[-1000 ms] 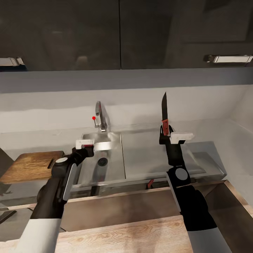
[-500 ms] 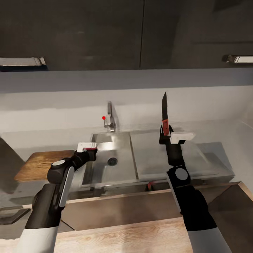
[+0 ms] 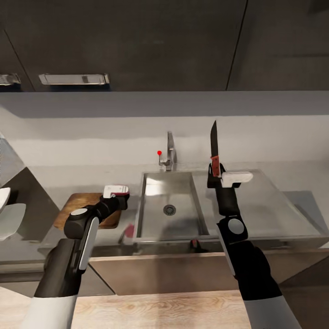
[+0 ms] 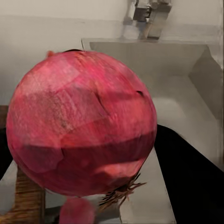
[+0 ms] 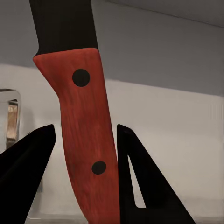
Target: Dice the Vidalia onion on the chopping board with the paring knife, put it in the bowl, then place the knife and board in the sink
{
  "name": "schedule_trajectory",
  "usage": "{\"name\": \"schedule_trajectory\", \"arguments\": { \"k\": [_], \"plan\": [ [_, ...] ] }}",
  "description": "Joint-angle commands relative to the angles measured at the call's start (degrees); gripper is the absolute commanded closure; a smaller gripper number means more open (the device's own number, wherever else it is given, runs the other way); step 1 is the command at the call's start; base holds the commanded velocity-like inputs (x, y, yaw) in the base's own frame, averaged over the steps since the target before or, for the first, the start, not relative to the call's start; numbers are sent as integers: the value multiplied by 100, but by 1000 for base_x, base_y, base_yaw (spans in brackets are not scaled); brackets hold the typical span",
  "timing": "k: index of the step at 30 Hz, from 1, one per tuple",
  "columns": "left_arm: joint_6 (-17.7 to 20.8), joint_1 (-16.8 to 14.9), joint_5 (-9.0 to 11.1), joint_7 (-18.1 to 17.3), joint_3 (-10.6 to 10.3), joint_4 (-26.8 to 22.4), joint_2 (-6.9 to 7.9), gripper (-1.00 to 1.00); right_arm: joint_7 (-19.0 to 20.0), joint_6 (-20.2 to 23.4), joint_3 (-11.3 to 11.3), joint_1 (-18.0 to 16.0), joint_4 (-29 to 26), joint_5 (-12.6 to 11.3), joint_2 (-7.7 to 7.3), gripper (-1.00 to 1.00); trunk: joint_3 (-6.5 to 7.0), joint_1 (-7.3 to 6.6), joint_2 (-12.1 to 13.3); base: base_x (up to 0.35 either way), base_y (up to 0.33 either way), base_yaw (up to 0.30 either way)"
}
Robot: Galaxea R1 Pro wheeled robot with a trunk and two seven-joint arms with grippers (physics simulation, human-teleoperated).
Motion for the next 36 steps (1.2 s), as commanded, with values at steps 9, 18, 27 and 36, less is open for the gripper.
{"name": "schedule_trajectory", "arguments": {
  "k": [9, 18, 27, 36],
  "plan": [
    [29, -5, -19, -21, -387, 6, 5, 100, 49, 846, -65, -6, 47, 285, -69, 100, -11, 3, -11, 0, 67, 1],
    [29, -5, -19, -15, -407, -1, 5, 100, 1885, 843, -47, 2, -14, 1631, -842, 100, -11, 3, -11, 0, 293, 0],
    [29, -5, -19, -13, -407, -1, 5, 100, 2009, 823, -96, 2, -40, 1808, -1928, 100, -11, 3, -11, 0, 77, 0],
    [24, -5, -19, -13, -413, 8, 5, 100, 2069, 813, -115, 2, -40, 1809, -3258, 100, -11, 3, -11, 0, 0, 0]
  ]
}}
